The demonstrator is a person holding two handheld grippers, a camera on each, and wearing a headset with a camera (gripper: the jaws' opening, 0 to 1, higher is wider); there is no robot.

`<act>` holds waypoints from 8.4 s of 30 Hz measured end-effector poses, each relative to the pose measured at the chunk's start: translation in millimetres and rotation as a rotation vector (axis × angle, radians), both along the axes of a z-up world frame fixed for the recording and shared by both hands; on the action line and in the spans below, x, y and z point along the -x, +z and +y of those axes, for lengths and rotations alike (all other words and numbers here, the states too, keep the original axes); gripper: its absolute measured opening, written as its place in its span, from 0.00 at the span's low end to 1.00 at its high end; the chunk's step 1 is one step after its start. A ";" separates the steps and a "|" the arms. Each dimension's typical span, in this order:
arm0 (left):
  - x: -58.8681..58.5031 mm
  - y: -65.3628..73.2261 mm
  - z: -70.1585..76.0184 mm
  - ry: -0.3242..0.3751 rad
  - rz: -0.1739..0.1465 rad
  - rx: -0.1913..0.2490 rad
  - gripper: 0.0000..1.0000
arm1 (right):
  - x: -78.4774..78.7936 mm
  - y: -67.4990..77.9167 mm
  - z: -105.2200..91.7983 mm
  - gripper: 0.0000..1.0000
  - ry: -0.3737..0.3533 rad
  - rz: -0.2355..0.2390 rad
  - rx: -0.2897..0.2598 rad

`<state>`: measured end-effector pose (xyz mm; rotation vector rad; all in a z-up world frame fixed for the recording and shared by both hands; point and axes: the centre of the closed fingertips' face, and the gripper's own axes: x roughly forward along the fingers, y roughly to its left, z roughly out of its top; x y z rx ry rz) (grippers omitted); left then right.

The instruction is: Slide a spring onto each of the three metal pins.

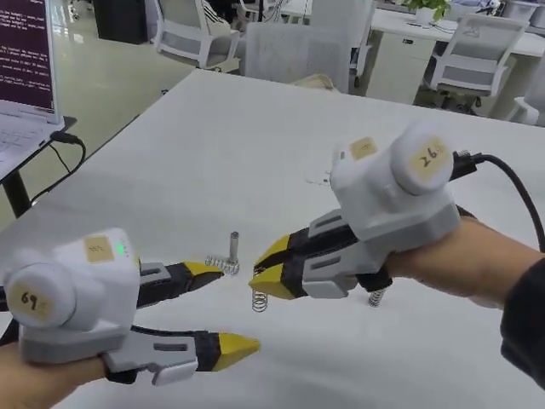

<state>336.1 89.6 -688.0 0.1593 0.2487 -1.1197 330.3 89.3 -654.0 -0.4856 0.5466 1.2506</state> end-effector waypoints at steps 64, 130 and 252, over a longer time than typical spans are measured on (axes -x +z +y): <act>-22.4 -31.1 32.9 0.134 0.045 -0.015 0.81 | -118.4 -12.2 -73.8 0.07 -0.463 -0.127 -0.063; -25.8 -39.0 39.7 0.145 0.066 -0.034 0.76 | -128.5 -77.2 -74.5 0.08 -0.478 -0.036 -0.019; -28.1 -43.6 60.9 0.175 0.080 -0.038 0.71 | -128.4 -127.6 19.9 0.16 -0.360 0.007 0.132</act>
